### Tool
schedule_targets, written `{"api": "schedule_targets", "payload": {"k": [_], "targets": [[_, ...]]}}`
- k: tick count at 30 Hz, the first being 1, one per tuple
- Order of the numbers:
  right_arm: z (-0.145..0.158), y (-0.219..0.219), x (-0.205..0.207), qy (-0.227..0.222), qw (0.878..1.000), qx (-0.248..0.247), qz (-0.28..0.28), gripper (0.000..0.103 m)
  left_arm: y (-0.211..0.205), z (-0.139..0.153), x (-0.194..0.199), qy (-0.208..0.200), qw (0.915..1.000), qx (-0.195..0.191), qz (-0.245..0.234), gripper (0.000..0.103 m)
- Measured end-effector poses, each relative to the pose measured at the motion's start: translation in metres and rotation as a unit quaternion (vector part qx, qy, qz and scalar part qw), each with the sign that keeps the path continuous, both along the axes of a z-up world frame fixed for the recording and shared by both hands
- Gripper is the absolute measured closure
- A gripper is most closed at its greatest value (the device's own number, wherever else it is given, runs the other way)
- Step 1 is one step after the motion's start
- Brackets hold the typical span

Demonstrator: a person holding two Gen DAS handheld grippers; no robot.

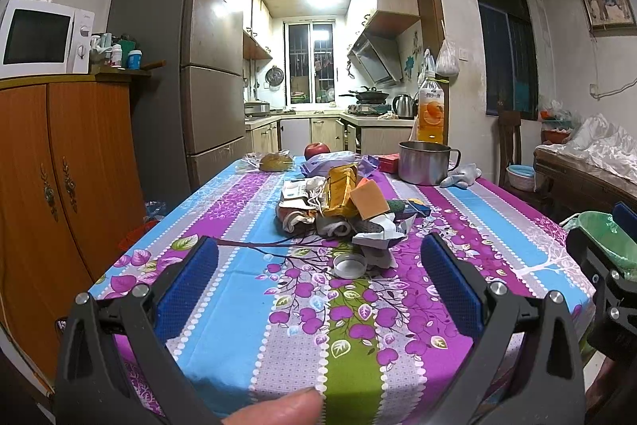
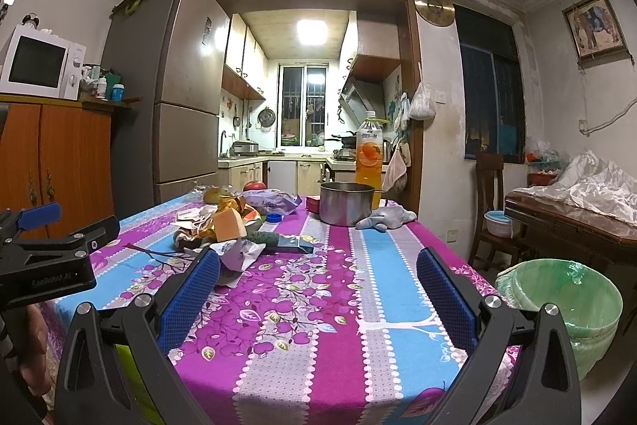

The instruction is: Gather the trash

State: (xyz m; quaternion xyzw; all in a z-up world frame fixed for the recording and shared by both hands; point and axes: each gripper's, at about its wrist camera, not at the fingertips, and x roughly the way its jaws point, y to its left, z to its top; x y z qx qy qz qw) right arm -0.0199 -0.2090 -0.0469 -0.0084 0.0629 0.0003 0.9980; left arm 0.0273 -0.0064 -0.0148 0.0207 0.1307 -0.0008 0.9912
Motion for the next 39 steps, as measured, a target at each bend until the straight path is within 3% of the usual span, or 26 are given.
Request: {"api": "schedule_targets", "payload": {"k": [15,21,24,26,28,33,35,39], "targets": [[0.001,0.004,0.006,0.009,1.0,-0.006,0.009,0.004,0.001,0.0,0.002,0.004,1.0,0.001,-0.001,0.005],[0.001,0.009,0.028,0.044,0.998,-0.012,0.054,0.004,0.018,-0.002,0.037,0.054,0.9984,0.017,-0.001,0.005],[0.002,0.016,0.06,0.095,0.988,-0.006,0.125,0.004,0.036,-0.004,0.061,0.079,0.9966,0.02,0.004,0.005],[0.0,0.021,0.09,0.135,0.976,0.012,0.169,0.004,0.049,-0.008,0.086,0.128,0.9916,0.017,0.003,0.005],[-0.002,0.028,0.115,0.166,0.966,0.022,0.196,0.004,0.061,-0.012,0.106,0.162,0.9866,0.0,-0.019,0.005],[-0.007,0.038,0.183,0.233,0.94,0.08,0.237,0.009,0.087,-0.021,0.15,0.203,0.9789,-0.02,-0.005,0.005],[-0.002,0.043,0.202,0.235,0.938,0.077,0.242,0.021,0.098,-0.022,0.165,0.213,0.9764,-0.037,0.001,0.005],[0.009,0.061,0.236,0.232,0.941,0.045,0.242,0.027,0.105,-0.019,0.182,0.218,0.9742,-0.06,0.006,0.005]]}}
